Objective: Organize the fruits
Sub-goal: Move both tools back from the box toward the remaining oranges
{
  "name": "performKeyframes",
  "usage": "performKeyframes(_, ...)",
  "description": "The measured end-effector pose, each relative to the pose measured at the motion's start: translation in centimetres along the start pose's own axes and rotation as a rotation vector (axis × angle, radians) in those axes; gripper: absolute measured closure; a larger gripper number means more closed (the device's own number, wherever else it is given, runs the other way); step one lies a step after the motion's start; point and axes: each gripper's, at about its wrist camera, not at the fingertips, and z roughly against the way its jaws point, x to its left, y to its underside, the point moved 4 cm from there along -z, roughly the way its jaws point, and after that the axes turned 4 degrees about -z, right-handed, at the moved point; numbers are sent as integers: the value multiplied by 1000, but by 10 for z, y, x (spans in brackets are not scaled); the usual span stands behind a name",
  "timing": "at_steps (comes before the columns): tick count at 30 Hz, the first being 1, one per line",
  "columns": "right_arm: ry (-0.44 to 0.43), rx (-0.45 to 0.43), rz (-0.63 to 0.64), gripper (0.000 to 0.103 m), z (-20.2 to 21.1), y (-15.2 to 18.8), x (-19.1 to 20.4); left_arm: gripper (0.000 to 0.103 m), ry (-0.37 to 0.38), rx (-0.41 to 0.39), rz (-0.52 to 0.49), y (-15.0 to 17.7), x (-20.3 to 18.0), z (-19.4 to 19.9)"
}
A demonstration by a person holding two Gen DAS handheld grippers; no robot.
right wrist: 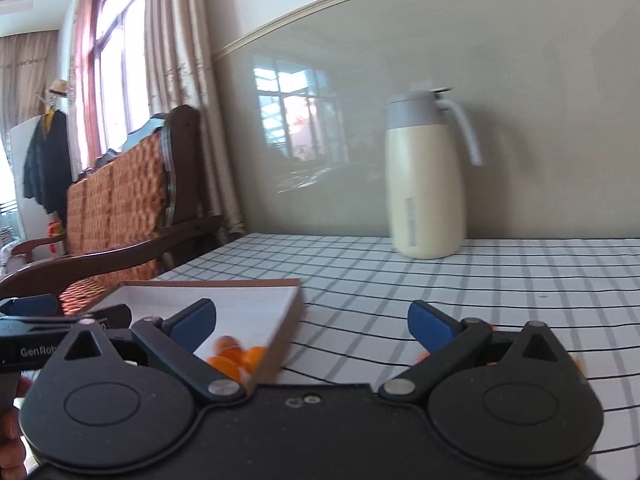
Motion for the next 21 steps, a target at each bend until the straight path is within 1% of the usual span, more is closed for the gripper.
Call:
performKeyframes(6,77,20,-10,18,14,4,-34,0,108,-19,-69,-2,-54,8)
performKeyframes(8,103,18,-18,25,19,4,-44,0,144,-18,-87,0,-71,9)
performKeyframes(10,123,19,-34,26,22,5,-55,0,171,-14,-105,2,-86,10)
performKeyframes(11,131,20,-39,30,24,5,-59,0,186,-12,-111,2,-93,11)
performKeyframes(12,140,24,-40,32,25,6,-63,0,198,-9,-113,3,-99,11)
performKeyframes(13,150,30,-38,37,27,6,-68,0,211,-6,-116,3,-105,11)
performKeyframes(18,187,38,-49,42,34,10,-83,0,255,16,-123,6,-133,10)
performKeyframes(19,190,40,-53,44,35,11,-86,0,261,21,-123,7,-137,9)
performKeyframes(20,199,42,-56,48,37,11,-89,0,266,26,-122,8,-141,8)
performKeyframes(21,208,43,-56,50,38,12,-92,0,272,30,-122,8,-145,8)
